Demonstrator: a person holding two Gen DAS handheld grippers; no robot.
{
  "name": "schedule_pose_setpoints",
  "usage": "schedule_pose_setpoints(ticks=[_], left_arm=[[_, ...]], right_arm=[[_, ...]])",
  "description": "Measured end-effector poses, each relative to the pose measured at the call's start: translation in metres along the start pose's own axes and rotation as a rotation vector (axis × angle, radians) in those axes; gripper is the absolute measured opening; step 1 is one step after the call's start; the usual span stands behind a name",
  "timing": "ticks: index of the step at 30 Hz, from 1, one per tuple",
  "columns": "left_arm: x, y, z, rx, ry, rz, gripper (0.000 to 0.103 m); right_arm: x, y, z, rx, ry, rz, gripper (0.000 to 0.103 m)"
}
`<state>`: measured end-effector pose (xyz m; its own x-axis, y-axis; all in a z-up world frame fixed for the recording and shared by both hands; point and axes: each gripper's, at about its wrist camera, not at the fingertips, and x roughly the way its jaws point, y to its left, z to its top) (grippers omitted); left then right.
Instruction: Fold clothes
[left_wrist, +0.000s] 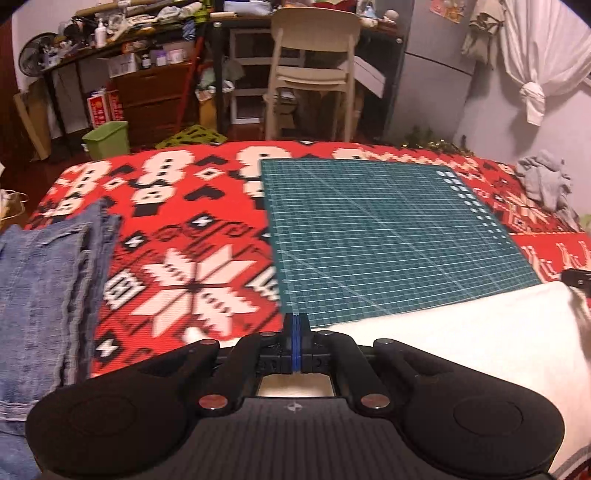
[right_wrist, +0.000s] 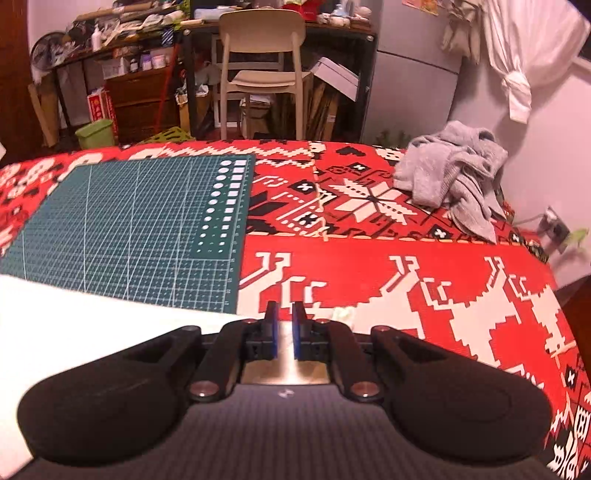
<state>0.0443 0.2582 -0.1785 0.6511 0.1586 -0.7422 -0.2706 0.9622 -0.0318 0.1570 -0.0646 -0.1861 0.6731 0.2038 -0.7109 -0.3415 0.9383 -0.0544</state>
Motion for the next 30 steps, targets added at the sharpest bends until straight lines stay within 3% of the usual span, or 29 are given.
schedule_pose_setpoints(ticks=[3,13,15,17,20,23,27,30], left_arm=[[-0.001,0.014,0.000,-0.024,0.013,0.054,0.002],[-0.017,0.051,-0.002,-0.087,-0.003,0.084,0.004],[-0.023,0.056,-0.004,-0.116,-0.008,0.087,0.008],[-0.027,0.065,-0.007,-0.163,-0.008,0.049,0.008],[-0.029,0.070,-0.009,-0.199,0.001,0.018,0.009],[-0.022,0.073,-0.011,-0.237,0.030,-0.028,0.017],[-0.018,0.079,-0.012,-0.309,0.056,-0.101,0.019],[-0.026,0.090,-0.015,-0.374,0.033,-0.145,0.024]], right_arm=[[-0.001,-0.008,0.002,0.025,0.005,-0.016,0.006],[-0.014,-0.016,0.005,0.021,0.003,-0.047,0.006],[-0.019,-0.019,0.006,0.030,-0.007,-0.067,0.012],[-0.024,-0.023,0.005,0.041,-0.010,-0.079,0.024],[-0.027,-0.031,0.003,0.069,-0.004,-0.066,0.029],[-0.027,-0.035,0.000,0.101,0.004,-0.053,0.043],[-0.020,-0.036,-0.002,0.146,0.029,-0.026,0.050],[-0.022,-0.035,-0.002,0.149,0.020,-0.021,0.052]])
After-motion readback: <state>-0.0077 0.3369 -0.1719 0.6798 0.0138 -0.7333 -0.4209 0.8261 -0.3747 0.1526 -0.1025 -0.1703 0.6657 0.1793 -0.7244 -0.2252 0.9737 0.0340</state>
